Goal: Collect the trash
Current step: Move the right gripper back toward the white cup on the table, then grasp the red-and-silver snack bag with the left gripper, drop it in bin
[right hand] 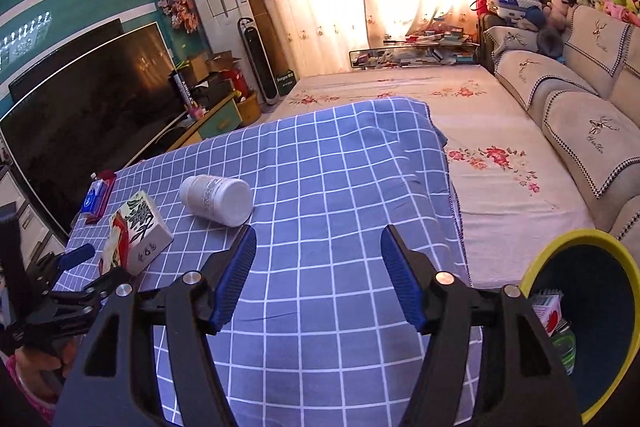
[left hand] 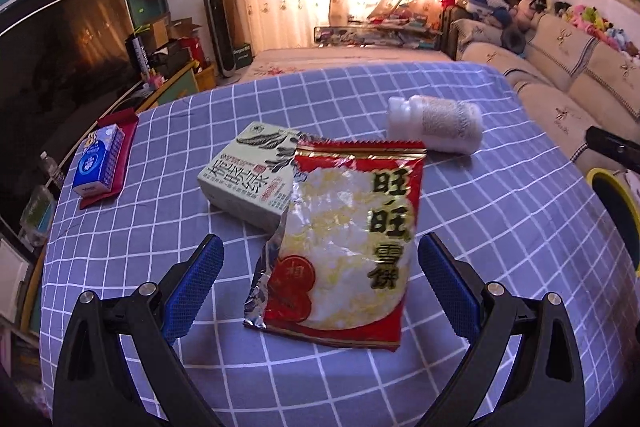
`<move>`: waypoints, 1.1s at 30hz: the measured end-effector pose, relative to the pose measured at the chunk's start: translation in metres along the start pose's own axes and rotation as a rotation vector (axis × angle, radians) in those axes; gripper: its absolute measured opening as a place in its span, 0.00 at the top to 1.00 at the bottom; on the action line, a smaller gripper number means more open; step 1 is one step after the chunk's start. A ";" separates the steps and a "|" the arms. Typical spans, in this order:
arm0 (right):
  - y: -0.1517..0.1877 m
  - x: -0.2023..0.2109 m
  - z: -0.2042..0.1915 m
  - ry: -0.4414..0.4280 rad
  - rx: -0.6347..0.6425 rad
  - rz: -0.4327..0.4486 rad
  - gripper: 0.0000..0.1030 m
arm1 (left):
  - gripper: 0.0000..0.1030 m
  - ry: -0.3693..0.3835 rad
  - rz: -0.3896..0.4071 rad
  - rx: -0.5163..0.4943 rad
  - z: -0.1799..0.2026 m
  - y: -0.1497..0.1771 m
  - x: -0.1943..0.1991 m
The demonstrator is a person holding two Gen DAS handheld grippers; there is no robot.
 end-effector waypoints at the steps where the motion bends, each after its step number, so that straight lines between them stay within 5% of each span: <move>1: 0.000 0.000 0.000 -0.001 0.001 0.000 0.38 | 0.07 -0.001 -0.011 0.005 -0.002 0.001 -0.003; 6: 0.001 -0.001 0.001 -0.006 -0.002 -0.008 0.38 | 0.41 0.020 -0.053 0.041 -0.009 0.006 -0.011; 12: 0.002 -0.002 0.000 -0.003 0.002 -0.008 0.38 | 0.60 0.032 -0.040 0.015 -0.003 0.009 -0.003; 23: -0.012 0.020 0.022 0.065 -0.040 0.073 0.37 | 0.62 0.161 0.019 -0.074 0.060 -0.005 0.050; 28: -0.022 0.055 0.061 0.126 -0.129 0.142 0.31 | 0.62 0.276 0.012 -0.170 0.126 -0.018 0.064; 33: -0.016 0.112 0.119 0.281 -0.176 0.216 0.31 | 0.62 0.373 0.029 -0.299 0.202 -0.032 0.077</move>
Point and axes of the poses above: each gripper's, at about its wrist camera, not at the fingertips, and x roughly against the way its jaws point, z to its right, y to its underside, the point moved 6 cm from there along -x, roughly the way its jaws point, and after that the axes turned 2 degrees about -x, right-handed, at the moved point
